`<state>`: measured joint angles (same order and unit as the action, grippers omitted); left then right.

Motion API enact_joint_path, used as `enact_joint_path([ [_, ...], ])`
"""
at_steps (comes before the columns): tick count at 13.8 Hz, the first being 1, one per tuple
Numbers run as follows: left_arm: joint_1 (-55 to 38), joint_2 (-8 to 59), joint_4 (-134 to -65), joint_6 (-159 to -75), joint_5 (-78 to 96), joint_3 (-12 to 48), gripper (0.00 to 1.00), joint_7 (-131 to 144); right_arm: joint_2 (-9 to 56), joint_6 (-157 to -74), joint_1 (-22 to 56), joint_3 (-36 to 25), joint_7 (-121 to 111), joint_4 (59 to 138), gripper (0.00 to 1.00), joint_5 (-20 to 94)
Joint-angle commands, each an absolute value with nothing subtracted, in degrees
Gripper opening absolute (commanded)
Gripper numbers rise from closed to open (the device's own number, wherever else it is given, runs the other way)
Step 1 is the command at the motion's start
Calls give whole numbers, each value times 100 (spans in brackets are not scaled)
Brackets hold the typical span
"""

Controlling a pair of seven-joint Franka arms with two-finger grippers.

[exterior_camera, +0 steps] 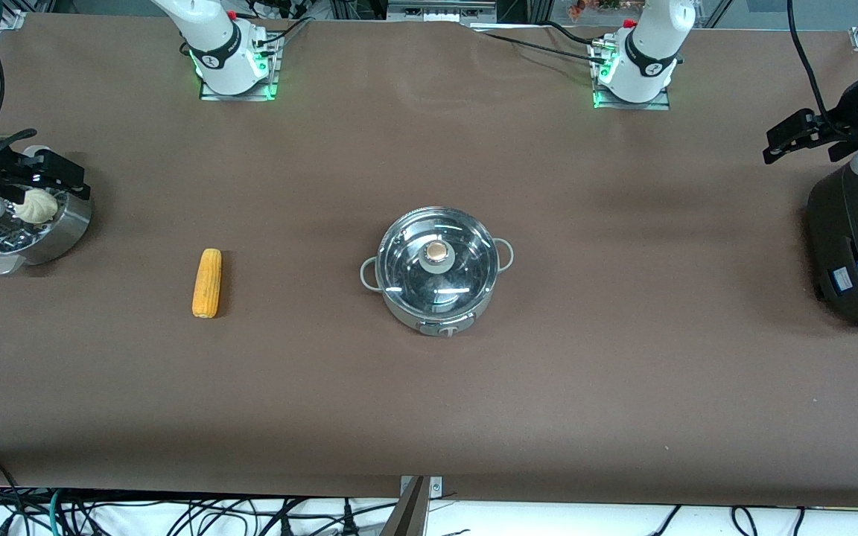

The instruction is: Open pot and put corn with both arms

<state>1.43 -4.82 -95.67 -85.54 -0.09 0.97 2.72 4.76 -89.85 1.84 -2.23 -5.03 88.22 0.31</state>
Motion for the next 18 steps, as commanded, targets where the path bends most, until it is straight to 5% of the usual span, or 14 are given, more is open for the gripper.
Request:
enact_joint_path([
  [1,193,-439,-9413,-8429,-123,149,100,114,527,-8947,167,-193,-492,8684,100,35],
  [8,193,-431,-9404,-8429,-123,176,100,123,1229,-9219,158,-202,-466,8692,100,123],
  [18,62,255,-9009,-8499,-97,299,100,115,2038,-12442,580,-158,-44,10458,100,123],
])
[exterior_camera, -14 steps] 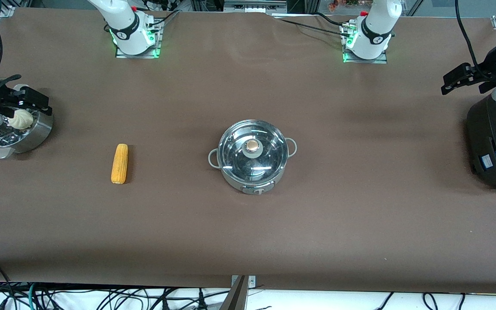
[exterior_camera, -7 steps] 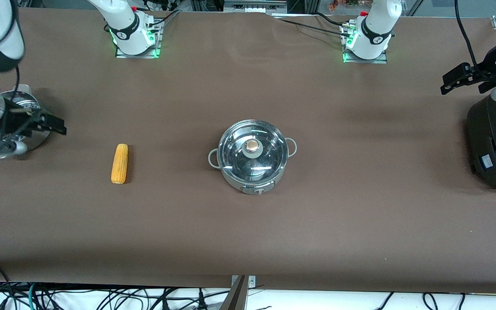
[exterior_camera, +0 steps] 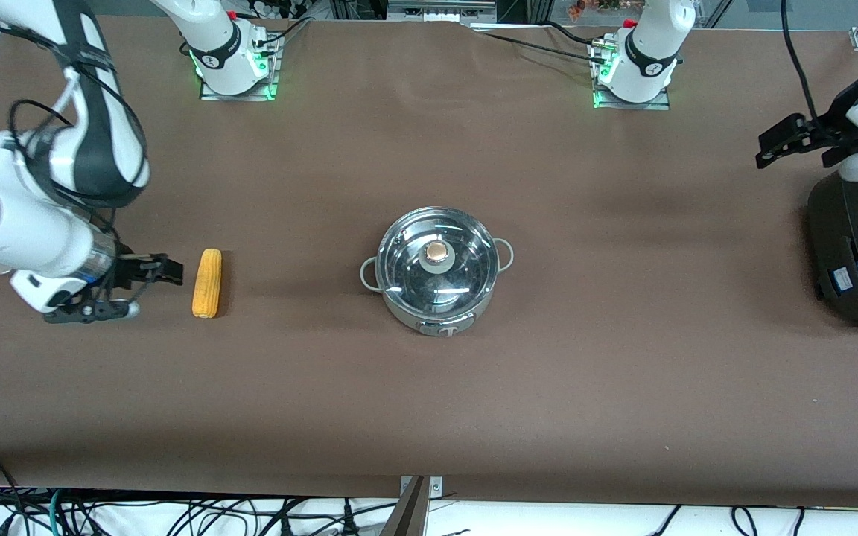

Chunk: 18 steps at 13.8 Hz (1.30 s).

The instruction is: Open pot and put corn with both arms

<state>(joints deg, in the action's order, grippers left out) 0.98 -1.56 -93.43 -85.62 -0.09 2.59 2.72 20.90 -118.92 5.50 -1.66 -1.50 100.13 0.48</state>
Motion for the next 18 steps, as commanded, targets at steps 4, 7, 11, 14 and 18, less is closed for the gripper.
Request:
enact_joint_path([
  [4,-149,482,-8974,-8753,489,561,97,210,2513,-13427,545,-158,-9,10923,100,141],
  [7,-780,1088,-8763,-9497,685,860,94,1408,2619,-14044,501,-167,9,11337,100,149],
  [11,-1694,1799,-8246,-9835,686,1011,96,3247,2768,-14080,439,-176,9,11364,99,246],
  [14,-2380,2599,-7430,-9835,598,993,96,4278,2839,-14089,431,-176,9,11364,99,255],
  [18,-3110,3627,-6348,-9835,220,696,96,4876,2909,-14159,431,-176,9,11364,99,255],
])
